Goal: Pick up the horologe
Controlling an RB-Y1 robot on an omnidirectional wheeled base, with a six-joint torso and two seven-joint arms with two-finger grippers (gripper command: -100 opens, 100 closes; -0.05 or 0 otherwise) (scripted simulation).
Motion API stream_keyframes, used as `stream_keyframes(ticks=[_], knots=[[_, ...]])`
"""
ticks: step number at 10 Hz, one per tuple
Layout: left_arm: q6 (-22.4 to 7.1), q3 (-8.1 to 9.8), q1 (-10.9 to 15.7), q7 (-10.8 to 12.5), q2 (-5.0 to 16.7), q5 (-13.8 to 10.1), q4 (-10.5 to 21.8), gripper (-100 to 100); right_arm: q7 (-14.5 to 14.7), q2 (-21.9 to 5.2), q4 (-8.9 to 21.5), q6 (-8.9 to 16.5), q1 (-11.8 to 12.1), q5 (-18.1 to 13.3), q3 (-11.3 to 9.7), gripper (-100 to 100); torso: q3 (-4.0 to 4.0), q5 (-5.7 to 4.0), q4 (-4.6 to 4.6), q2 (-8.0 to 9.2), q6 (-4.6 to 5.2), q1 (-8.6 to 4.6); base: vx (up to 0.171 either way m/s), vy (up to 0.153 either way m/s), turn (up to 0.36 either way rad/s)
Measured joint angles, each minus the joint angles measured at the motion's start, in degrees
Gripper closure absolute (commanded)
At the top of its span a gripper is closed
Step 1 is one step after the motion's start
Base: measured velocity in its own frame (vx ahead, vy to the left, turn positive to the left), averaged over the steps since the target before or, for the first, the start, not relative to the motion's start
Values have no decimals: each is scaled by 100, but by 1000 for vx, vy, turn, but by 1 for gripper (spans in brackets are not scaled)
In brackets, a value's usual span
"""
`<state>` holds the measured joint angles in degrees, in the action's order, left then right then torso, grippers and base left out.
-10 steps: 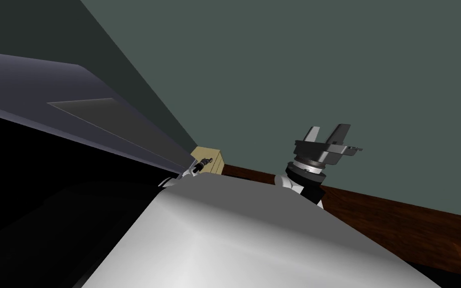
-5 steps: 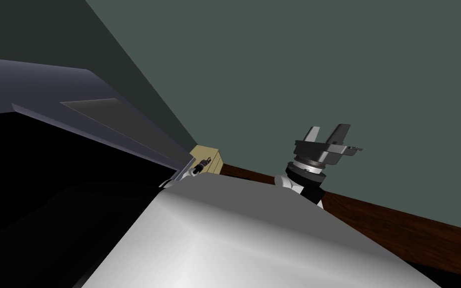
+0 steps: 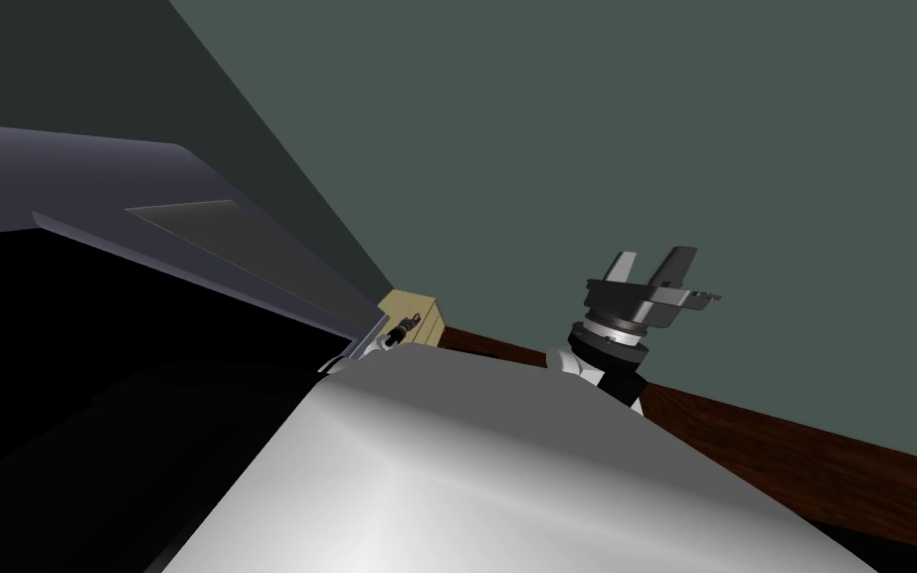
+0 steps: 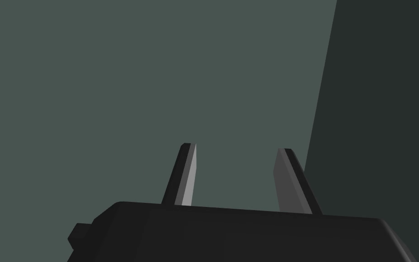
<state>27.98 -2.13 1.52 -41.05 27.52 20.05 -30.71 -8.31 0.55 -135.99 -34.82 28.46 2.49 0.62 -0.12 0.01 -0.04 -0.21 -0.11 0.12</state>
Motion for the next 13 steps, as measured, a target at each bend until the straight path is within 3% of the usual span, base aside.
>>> stream_keyframes(ticks=[5,6,10,11,12,13], knots=[[-164,-410,-50,-463,-106,-605,-200,-100,0,0,0,0,0,0,0,0,-2,0,-1,-2,0,0,45,28,33],[-159,-416,-45,-485,-110,-616,-191,100,0,0,0,0,0,0,0,0,3,-1,1,6,0,-5,0,0,0],[-144,-422,-42,-473,-125,-616,-201,100,0,0,0,0,-1,0,0,0,-1,-1,-2,2,-5,9,0,-1,-3],[-144,-423,-42,-473,-125,-615,-201,0,0,0,0,0,-1,0,0,0,-1,-1,-2,2,-5,9,0,0,0],[-144,-423,-42,-474,-125,-615,-201,100,0,0,0,0,-1,0,0,0,-1,0,-2,2,-5,10,-30,-24,-84],[-81,-328,-30,-429,-109,-507,-117,100,0,1,0,0,-1,0,-1,0,1,0,-4,8,-7,9,-62,-30,-48]])
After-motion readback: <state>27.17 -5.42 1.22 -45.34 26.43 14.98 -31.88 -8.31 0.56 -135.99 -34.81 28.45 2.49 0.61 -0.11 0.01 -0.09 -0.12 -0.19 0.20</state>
